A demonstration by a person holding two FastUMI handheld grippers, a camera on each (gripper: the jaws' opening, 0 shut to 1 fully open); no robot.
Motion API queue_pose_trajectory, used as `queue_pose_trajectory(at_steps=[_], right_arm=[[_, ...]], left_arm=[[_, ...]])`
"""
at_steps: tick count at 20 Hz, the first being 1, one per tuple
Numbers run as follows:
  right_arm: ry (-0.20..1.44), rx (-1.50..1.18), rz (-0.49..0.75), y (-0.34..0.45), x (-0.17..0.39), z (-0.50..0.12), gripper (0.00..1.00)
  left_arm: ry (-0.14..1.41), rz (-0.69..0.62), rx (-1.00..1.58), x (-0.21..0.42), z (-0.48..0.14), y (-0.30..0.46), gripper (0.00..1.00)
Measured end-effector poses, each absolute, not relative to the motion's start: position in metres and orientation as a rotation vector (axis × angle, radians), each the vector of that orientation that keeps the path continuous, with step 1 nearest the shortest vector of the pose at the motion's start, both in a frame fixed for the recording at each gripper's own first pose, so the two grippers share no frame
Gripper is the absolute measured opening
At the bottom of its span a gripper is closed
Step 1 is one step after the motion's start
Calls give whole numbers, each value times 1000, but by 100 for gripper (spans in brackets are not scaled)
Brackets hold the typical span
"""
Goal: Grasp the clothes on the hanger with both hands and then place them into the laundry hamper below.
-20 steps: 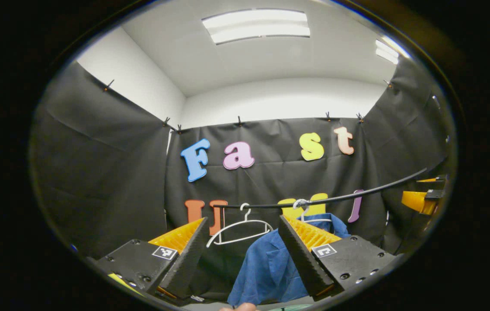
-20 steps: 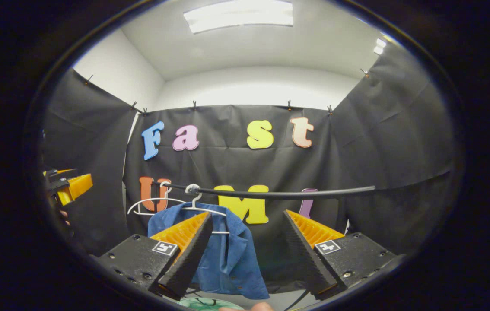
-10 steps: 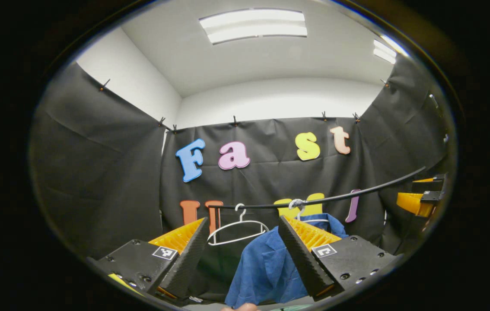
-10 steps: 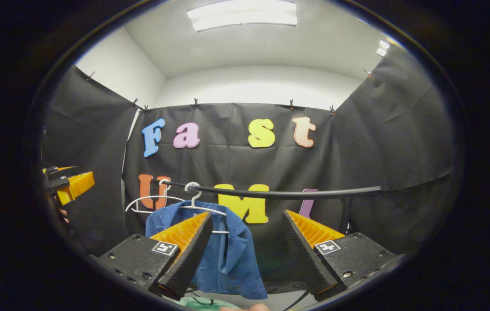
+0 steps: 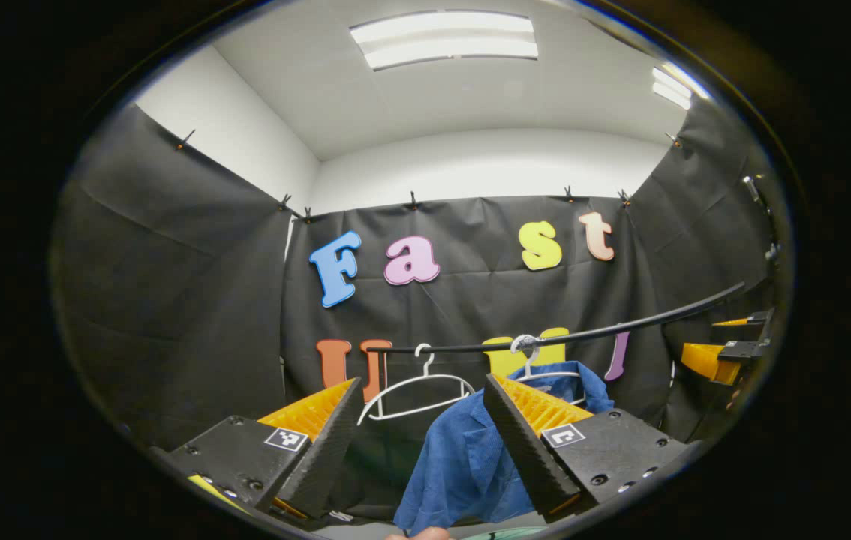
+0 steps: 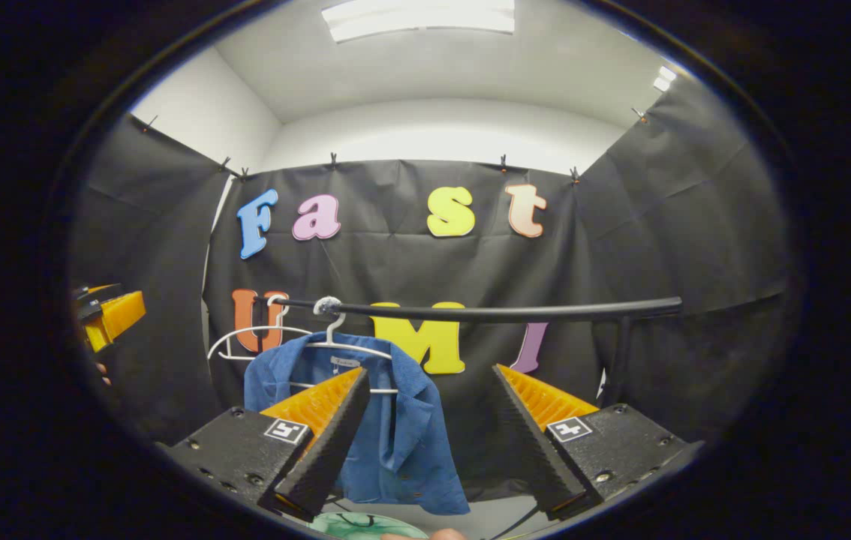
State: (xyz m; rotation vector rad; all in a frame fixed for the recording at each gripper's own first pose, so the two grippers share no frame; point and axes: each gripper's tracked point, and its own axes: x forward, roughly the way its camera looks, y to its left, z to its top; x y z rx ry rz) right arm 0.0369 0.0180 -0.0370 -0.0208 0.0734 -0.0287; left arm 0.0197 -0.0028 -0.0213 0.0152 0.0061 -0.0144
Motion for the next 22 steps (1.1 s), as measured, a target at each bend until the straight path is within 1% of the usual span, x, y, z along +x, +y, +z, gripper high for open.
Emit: queue_pose_trajectory(at_steps=[1,2,4,5,7,9,12,14,15,16,19,22], right_arm=[[85,-18,-37,20,39,-42,100],[94,-15,-45,21,42,-46,99],[115,-8,-63,25,47,-57,100],[127,-4,-70,28,49,-62,99],[146,0,-77,39,55,-71,100],[155,-13,-88,48,60,-76,99],[177,-46,-133,56,65,-89,100],[200,-53,-141,66,67,-99,99],[213,-61,-145,70,69,-104,100],[225,-69,-153,70,68,-108,99],[251,-85,-141,78,74,-121,99],[277,-96,-116,79,92,-135,100]], left_arm=[[6,-25,10,19,-24,0,99],[4,-39,1,19,-26,-1,99],[11,-66,-17,21,-32,-5,98],[20,-76,-21,23,-37,-6,98],[38,-90,-24,24,-46,-4,99],[52,-104,-23,27,-56,-3,99],[93,-121,-10,29,-77,1,99],[122,-146,-11,31,-92,1,99],[135,-155,-12,31,-97,1,99],[149,-161,-14,32,-103,0,99],[183,-174,-30,36,-120,-6,99],[203,-168,-38,42,-133,-15,96]])
